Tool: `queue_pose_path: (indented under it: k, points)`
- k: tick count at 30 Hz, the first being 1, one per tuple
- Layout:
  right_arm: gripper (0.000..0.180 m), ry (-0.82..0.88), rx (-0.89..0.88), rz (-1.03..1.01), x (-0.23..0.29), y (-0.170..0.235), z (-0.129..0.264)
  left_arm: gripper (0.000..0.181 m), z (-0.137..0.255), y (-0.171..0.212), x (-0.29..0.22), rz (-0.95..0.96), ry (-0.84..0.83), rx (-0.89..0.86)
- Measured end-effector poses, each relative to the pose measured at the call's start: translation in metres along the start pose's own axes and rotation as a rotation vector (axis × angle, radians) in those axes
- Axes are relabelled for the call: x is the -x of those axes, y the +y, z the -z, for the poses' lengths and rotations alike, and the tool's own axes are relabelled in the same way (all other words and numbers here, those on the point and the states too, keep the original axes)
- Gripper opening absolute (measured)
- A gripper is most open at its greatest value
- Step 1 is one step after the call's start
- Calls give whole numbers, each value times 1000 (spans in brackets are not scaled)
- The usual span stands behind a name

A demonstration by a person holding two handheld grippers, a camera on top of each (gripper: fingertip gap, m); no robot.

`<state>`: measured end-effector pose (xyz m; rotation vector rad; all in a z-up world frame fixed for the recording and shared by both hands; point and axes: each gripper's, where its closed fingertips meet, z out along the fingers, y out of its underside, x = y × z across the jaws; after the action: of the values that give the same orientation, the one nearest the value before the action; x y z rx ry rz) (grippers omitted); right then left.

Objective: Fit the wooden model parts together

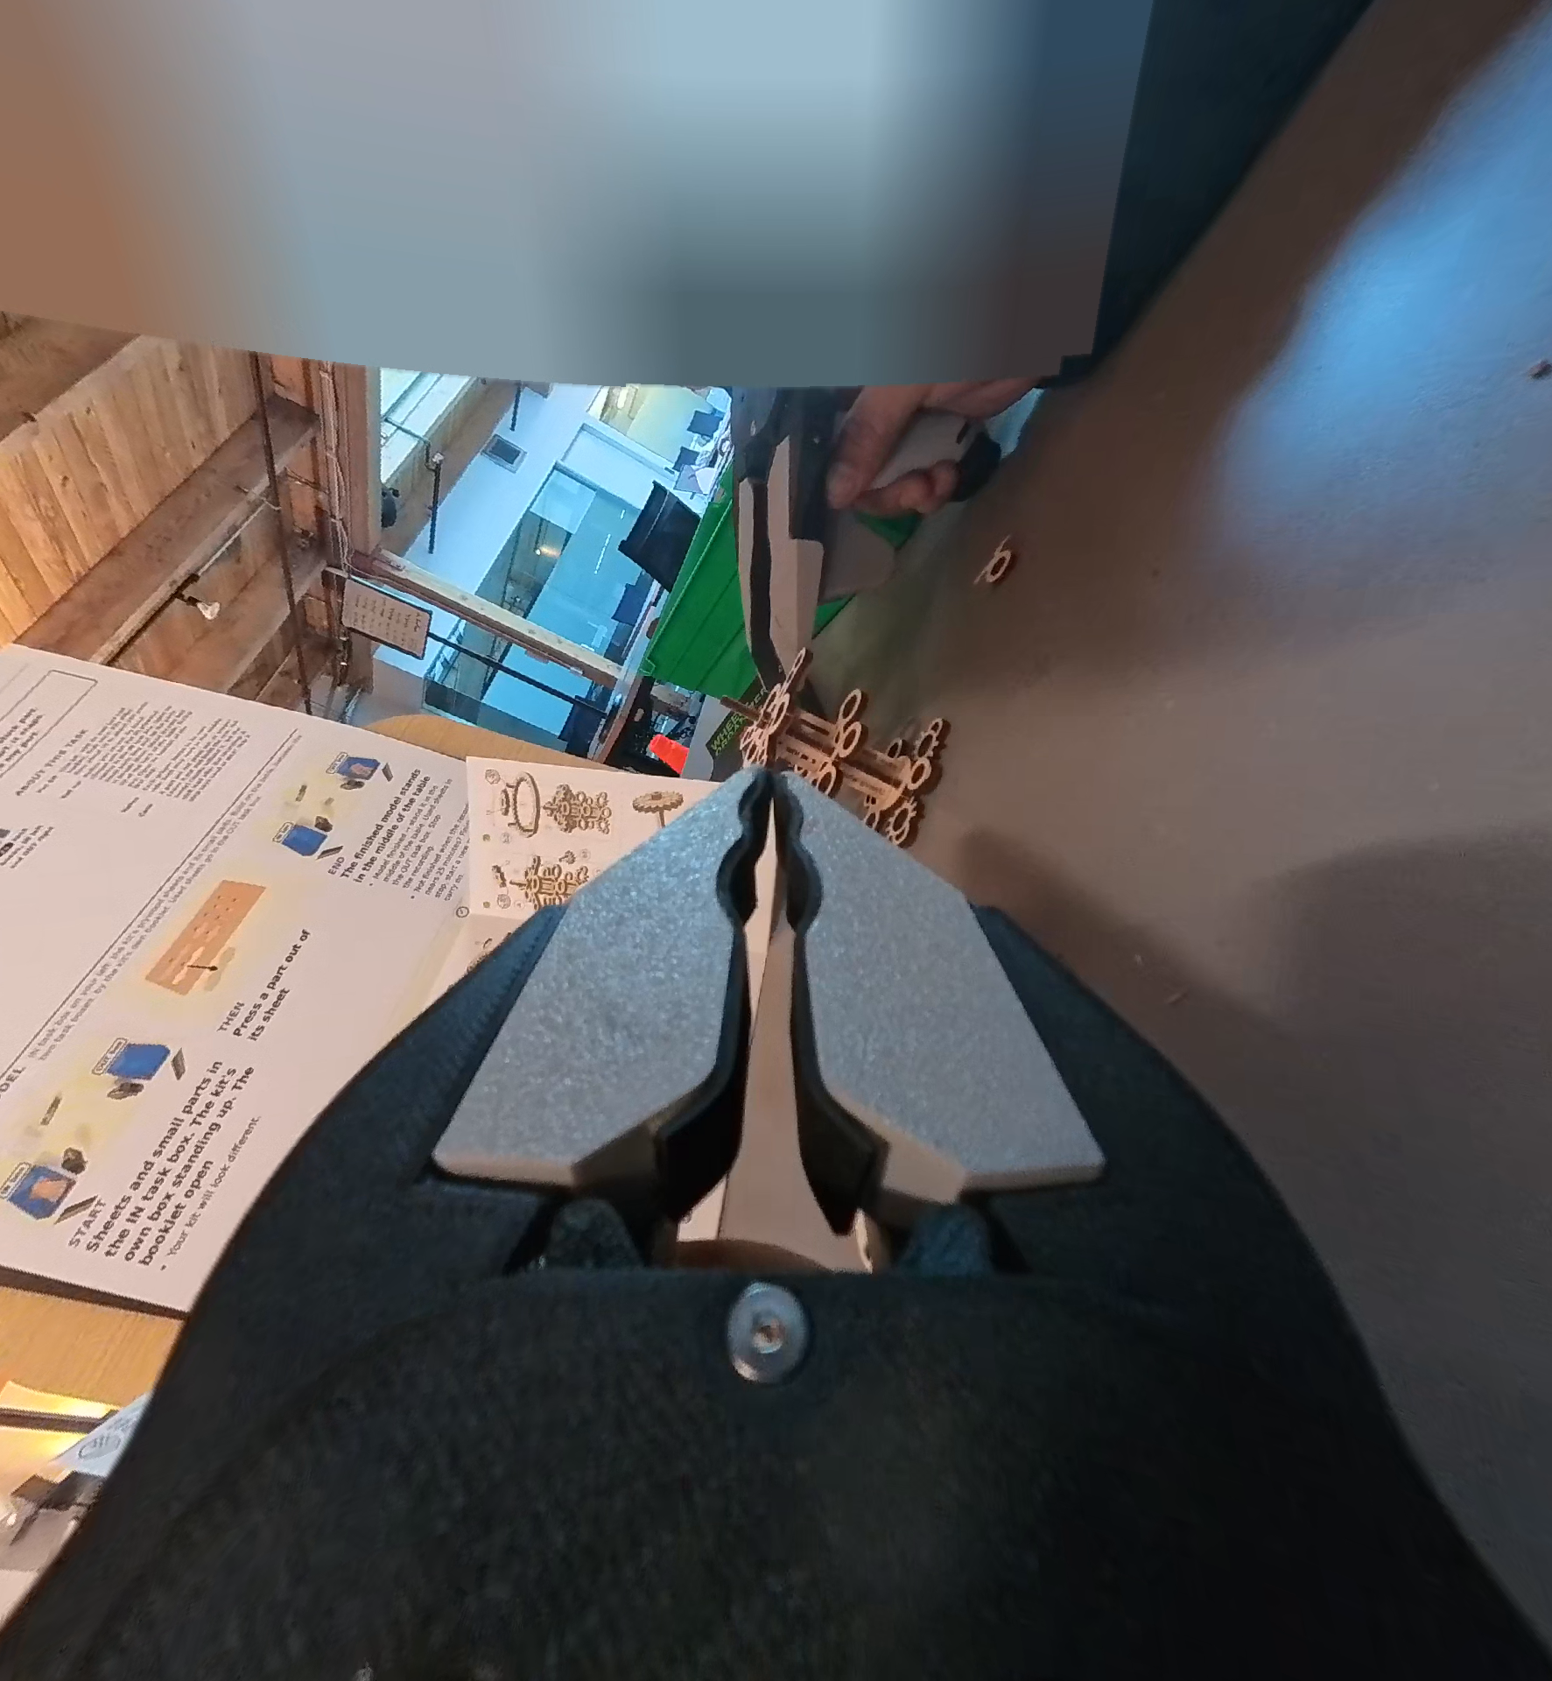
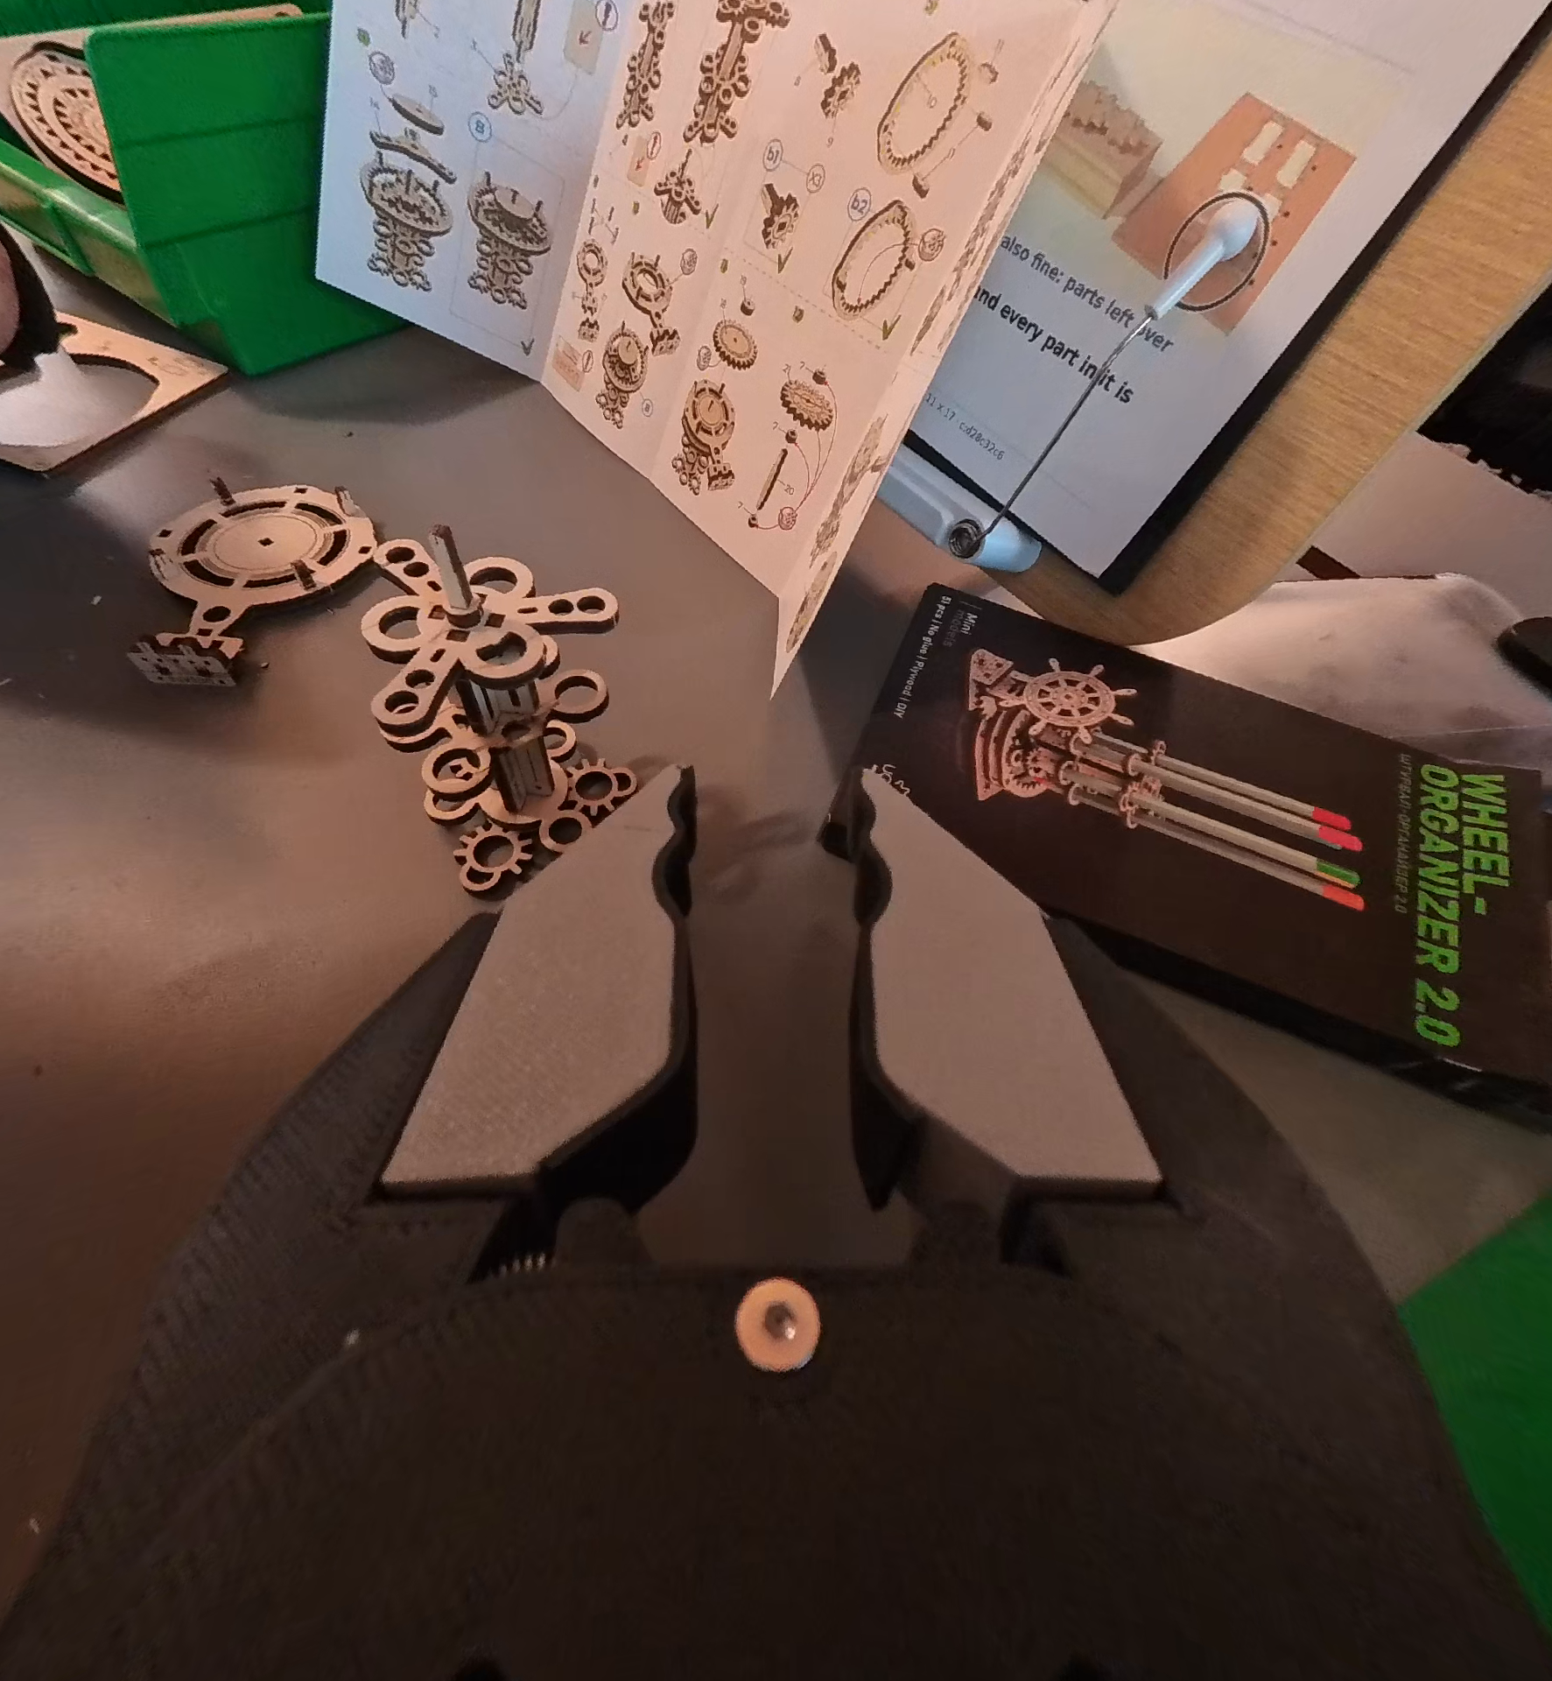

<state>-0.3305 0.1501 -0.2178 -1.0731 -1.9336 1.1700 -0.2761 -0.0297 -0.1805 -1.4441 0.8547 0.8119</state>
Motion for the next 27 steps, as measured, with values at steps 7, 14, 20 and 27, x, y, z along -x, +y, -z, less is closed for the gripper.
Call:
queue_pose_path:
  k: [7, 14, 20, 27]
  points:
    - [29, 7, -2, -5, -1, 0, 0, 0, 2, -4, 6, -10, -24, -9]
    - [29, 22, -2, 5, -2, 0, 1, 0, 1, -1, 12, -26, -53, 19]
    - [28, 45, -2, 13, -5, 0, 3, 0, -2, -3, 9, -71, -57, 41]
    - [27, 47, 6, 27, -2, 1, 2, 0, -3, -6, 0, -93, -24, 38]
